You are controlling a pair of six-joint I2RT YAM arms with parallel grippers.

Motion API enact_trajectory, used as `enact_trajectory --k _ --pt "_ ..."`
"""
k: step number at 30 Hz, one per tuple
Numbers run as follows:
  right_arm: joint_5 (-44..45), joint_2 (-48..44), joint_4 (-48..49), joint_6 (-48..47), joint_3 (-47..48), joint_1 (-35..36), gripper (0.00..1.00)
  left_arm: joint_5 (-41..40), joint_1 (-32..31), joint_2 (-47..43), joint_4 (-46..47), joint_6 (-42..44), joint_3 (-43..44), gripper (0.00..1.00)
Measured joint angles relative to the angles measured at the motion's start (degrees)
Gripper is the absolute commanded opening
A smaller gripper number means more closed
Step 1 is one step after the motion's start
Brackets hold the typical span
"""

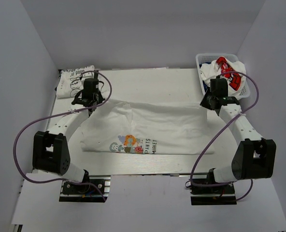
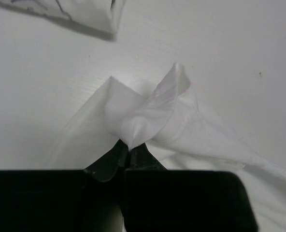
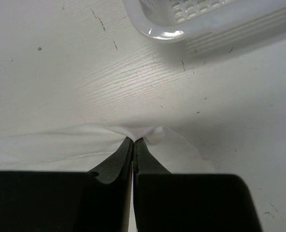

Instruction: Fold and stack the t-shirts

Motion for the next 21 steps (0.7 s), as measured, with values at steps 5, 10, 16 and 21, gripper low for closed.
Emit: enact_trajectory --k 5,10,16,21 --pt "0.3 -2.8 -0.4 0.0 -4.3 0.0 0.00 -0.9 0.0 -6.1 -4.6 -5.4 -6.4 0.00" --pt "0.6 -7.1 -0.8 0.0 -8.1 0.0 0.00 -2.9 0.0 -16.4 -13.1 -16.0 -11.3 0.00" --pt "0.6 -9.9 -1.1 0.0 -11.1 -0.1 0.00 -3.5 0.0 -21.0 -20.0 -26.5 -18.8 0.00" --pt "0.7 -10.8 -1.8 0.0 -15.5 -0.6 0.00 -2.2 0.0 -20.7 -25.1 -30.7 -22.6 0.12"
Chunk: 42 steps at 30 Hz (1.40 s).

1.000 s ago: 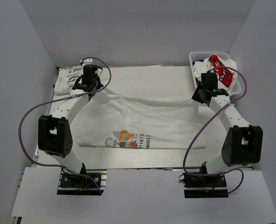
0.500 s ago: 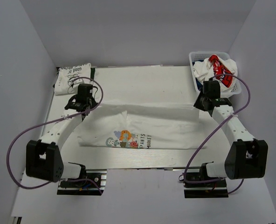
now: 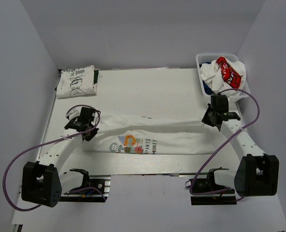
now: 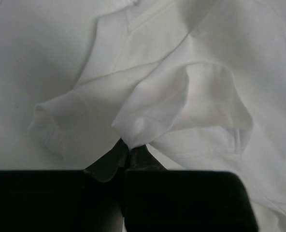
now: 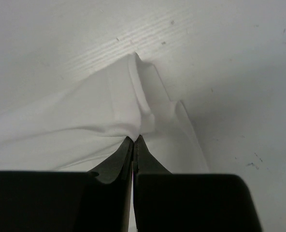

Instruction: Fold and stack the t-shirts

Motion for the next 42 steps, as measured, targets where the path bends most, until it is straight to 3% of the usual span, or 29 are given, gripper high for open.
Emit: enact_trajectory --k 1,2,3,6,7,10,17,24,32,42 --pt "0.2 0.0 -0.1 0.1 -1.1 -0.1 0.00 0.3 0.0 -0.1 -0.6 -0.5 -0.5 0.23" --pt "0.3 0.0 -0.3 0.3 -2.1 -0.2 0.21 0.8 0.0 -0.4 -1.2 -0.8 -1.1 0.37" --pt "0.6 0.0 -0.8 0.7 -3.3 -0.4 0.33 1.5 0.0 -0.7 -2.3 -1.3 -1.8 0.67" --pt "2.0 0.4 -3.2 2.2 -4.8 -0.8 0.71 3.3 0.0 -1.8 -5.9 -2.3 -3.2 0.92" --pt "2.6 0.5 -4.2 2.6 -4.8 -0.9 0.75 3.8 0.0 -2.3 -7.6 -2.5 -3.2 1.00" --pt "3.8 -0.5 -5.9 3.5 -4.7 -1.0 0.90 3.9 0.0 -4.6 -11.8 -3.1 -1.7 1.00" --pt "0.5 -11.0 -4.7 1.7 -4.6 -0.9 0.90 3.9 0.0 -8.6 -9.4 -1.5 4.9 1.00" --pt "-13.7 -12.8 2.0 -4.2 -4.6 1.7 0.90 8.4 0.0 2.7 0.3 4.4 9.0 1.00" --pt "-24.0 -6.3 11.0 -10.2 -2.6 20.4 0.90 12.6 0.2 19.8 11.0 9.6 16.5 1.00" --pt "-22.3 18.9 16.0 -17.0 13.1 43.0 0.90 13.2 1.0 33.3 13.5 12.2 19.8 1.00"
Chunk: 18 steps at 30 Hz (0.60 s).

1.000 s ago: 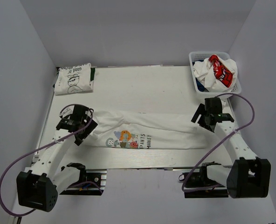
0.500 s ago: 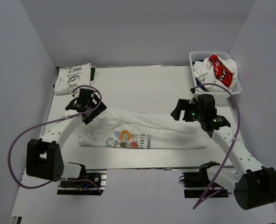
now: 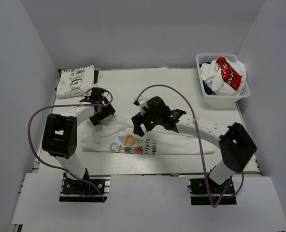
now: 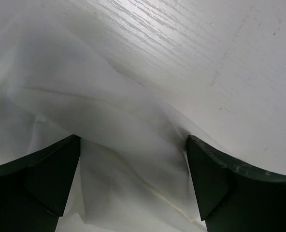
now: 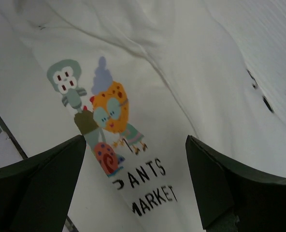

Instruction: Fold and stack the t-shirts

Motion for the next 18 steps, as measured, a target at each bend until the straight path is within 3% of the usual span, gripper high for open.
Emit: enact_trajectory --k 8,18 --pt "0.0 18.5 4.3 -5.9 19.2 8.6 0.90 2.4 2.1 1.3 -0.2 0.9 1.5 1.00" --pt "-1.6 34.0 10.0 -7.1 31.7 9.4 0.90 8.9 6.3 4.0 0.6 1.5 3.9 1.00"
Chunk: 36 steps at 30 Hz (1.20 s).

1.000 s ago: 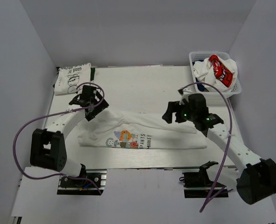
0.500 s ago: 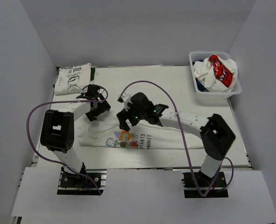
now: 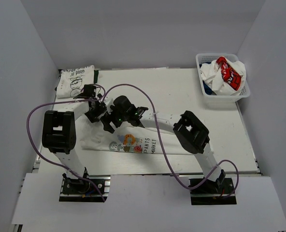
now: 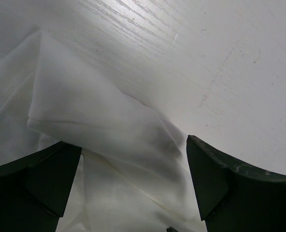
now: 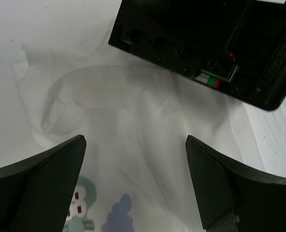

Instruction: Fold and stack the t-shirts

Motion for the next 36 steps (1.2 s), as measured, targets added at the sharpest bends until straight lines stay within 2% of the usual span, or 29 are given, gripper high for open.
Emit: enact_trajectory --k 8,21,24,30,33,36 --pt "-0.3 6.6 3.4 1.3 4.5 0.0 0.90 2.3 1.3 -0.3 1.9 0.5 -0.8 1.00" --pt "-8.4 5.6 6.0 1.6 -3.1 0.1 0.90 3.6 1.9 -0.2 2.3 1.5 -0.8 1.00" --pt "-10.4 -1.2 8.2 0.9 -13.6 0.7 0.90 4.1 2.1 -0.2 2.3 1.5 -0.8 1.00" --pt "-11.3 -24.1 3.3 3.2 -35.6 4.8 0.90 4.4 2.5 -0.4 2.9 1.7 -1.1 1.00" --pt "-9.6 -31.2 2.4 5.6 -39.3 5.6 0.90 4.5 2.6 -0.7 3.6 2.0 -1.6 1.00" --pt "-5.7 -33.5 4.2 7.9 -39.6 5.1 0.90 4.8 2.7 -0.7 3.7 2.4 -1.6 1.00"
